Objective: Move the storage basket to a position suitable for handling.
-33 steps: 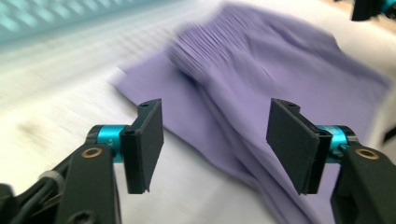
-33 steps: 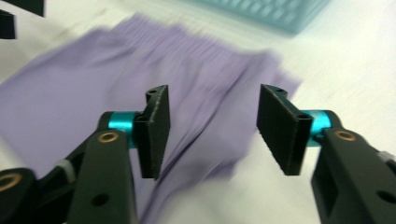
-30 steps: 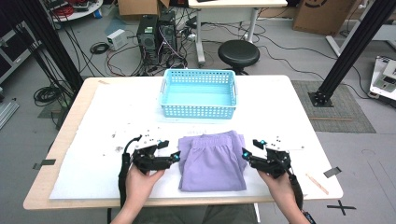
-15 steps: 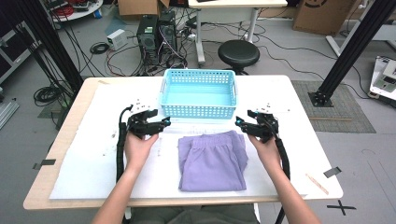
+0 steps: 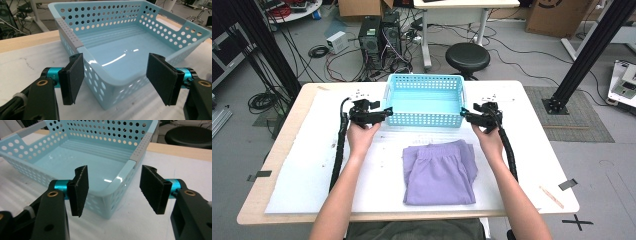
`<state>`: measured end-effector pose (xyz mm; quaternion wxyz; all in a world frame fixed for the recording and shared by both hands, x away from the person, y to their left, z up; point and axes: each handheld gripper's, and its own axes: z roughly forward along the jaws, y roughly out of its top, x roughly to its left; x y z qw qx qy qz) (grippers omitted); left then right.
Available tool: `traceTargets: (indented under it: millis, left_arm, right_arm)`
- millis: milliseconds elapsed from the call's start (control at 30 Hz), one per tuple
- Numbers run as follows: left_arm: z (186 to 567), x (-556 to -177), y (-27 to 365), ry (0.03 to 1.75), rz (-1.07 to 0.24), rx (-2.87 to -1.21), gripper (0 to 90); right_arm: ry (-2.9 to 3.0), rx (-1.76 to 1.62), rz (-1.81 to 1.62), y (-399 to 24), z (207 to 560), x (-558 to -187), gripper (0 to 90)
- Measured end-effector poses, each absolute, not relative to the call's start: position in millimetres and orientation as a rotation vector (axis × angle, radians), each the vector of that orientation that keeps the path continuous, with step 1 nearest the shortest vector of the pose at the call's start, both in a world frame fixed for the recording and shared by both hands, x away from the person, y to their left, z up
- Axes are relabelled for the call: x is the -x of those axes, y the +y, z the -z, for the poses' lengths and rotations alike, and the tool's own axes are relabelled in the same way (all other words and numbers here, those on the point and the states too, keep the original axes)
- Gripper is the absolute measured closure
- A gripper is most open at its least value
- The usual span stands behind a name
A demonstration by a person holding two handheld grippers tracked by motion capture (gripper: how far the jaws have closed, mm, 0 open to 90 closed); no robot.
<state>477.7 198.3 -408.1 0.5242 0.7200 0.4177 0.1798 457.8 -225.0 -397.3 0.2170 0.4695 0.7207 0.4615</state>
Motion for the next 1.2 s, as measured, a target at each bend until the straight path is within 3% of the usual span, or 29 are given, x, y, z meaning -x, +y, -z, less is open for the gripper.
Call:
traceTargets:
  millis: [133, 400, 667, 1067, 1200]
  left_arm:
    - [413, -487, 199, 1.032, -0.345, -1.688, 30.6]
    - [412, -476, 193, 1.030, -0.365, -1.704, 34.3]
    - [412, -460, 180, 1.005, -0.341, -1.705, 34.3]
    - [411, -434, 156, 0.955, -0.412, -1.786, 34.4]
    - [417, -434, 162, 0.962, -0.357, -1.738, 37.2]
  right_arm:
    - [2.043, -1.334, -1.242, -218, 400, -471, 48.7]
    - [2.070, -1.349, -1.186, -221, 397, -468, 58.2]
    - [2.077, -1.336, -1.157, -234, 396, -454, 58.4]
    - [2.056, -1.347, -1.158, -255, 397, -431, 58.4]
    - [2.052, -1.351, -1.171, -258, 397, -429, 58.4]
